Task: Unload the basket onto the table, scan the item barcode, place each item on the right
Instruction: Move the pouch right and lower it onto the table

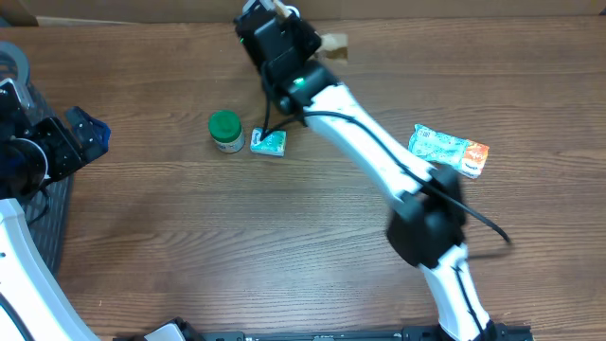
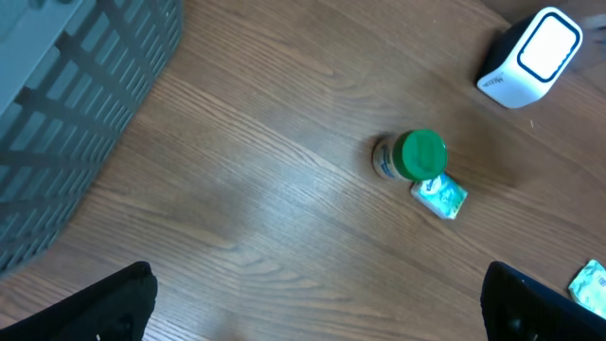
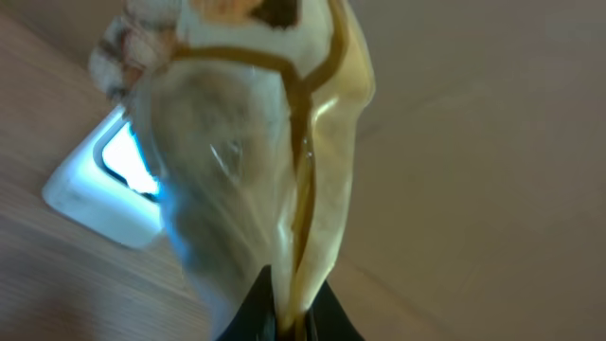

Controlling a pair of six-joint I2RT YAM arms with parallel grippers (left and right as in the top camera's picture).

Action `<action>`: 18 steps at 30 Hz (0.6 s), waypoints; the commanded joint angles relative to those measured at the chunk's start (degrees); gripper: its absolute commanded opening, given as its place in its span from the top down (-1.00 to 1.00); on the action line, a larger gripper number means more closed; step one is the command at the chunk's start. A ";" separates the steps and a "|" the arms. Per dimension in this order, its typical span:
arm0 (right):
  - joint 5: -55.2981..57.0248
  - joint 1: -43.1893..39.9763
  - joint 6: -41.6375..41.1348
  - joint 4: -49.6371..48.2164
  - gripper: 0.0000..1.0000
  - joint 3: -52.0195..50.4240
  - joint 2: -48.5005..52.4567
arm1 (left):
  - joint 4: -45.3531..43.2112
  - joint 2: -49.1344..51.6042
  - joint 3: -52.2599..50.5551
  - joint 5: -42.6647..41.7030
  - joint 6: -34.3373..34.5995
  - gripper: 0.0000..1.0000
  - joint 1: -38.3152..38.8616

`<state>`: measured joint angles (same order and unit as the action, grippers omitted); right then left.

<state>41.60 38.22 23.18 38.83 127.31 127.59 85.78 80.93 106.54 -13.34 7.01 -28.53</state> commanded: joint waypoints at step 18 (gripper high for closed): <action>-27.41 -32.87 -54.73 55.63 0.92 1.27 -27.45 | -0.13 0.09 0.70 -0.66 -1.25 -0.99 -0.15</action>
<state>17.08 10.17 -29.45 93.08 129.14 96.57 85.73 80.93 106.54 -13.34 6.94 -28.53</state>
